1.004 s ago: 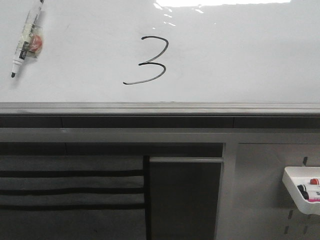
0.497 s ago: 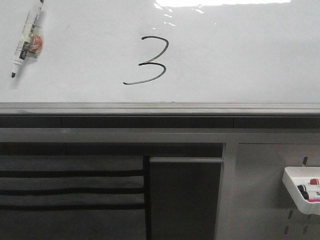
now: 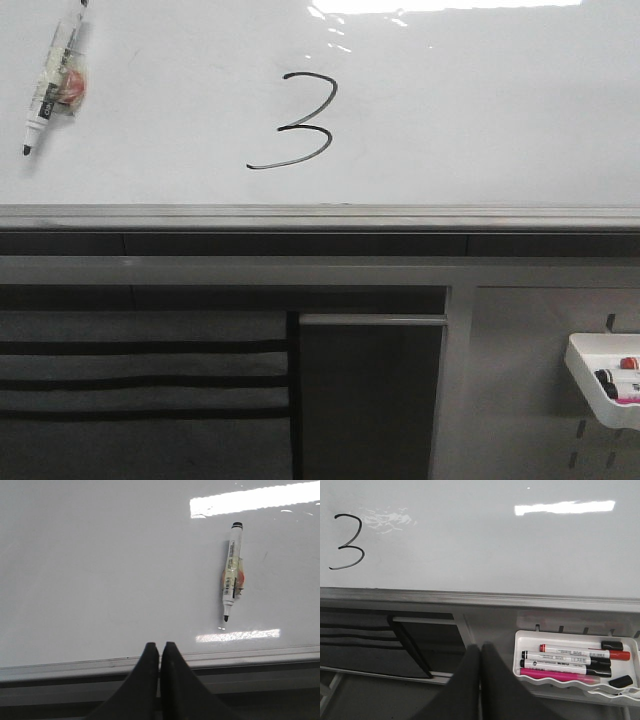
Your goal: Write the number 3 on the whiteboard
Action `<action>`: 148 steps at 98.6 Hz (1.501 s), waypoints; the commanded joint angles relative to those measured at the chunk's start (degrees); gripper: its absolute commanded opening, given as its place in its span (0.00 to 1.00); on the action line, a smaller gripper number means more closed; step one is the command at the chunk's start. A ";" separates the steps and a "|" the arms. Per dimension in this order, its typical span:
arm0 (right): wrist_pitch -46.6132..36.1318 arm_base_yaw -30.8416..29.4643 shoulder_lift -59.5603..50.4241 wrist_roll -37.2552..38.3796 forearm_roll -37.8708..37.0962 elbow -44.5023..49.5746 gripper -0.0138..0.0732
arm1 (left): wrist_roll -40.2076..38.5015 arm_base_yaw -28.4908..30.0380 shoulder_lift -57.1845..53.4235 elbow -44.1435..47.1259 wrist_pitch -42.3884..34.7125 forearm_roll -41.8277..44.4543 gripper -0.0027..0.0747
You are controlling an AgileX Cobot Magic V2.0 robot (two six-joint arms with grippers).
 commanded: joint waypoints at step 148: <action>-38.85 -4.57 -26.40 10.93 -9.39 34.73 0.07 | -0.64 -0.11 -1.72 0.20 -4.50 0.01 0.01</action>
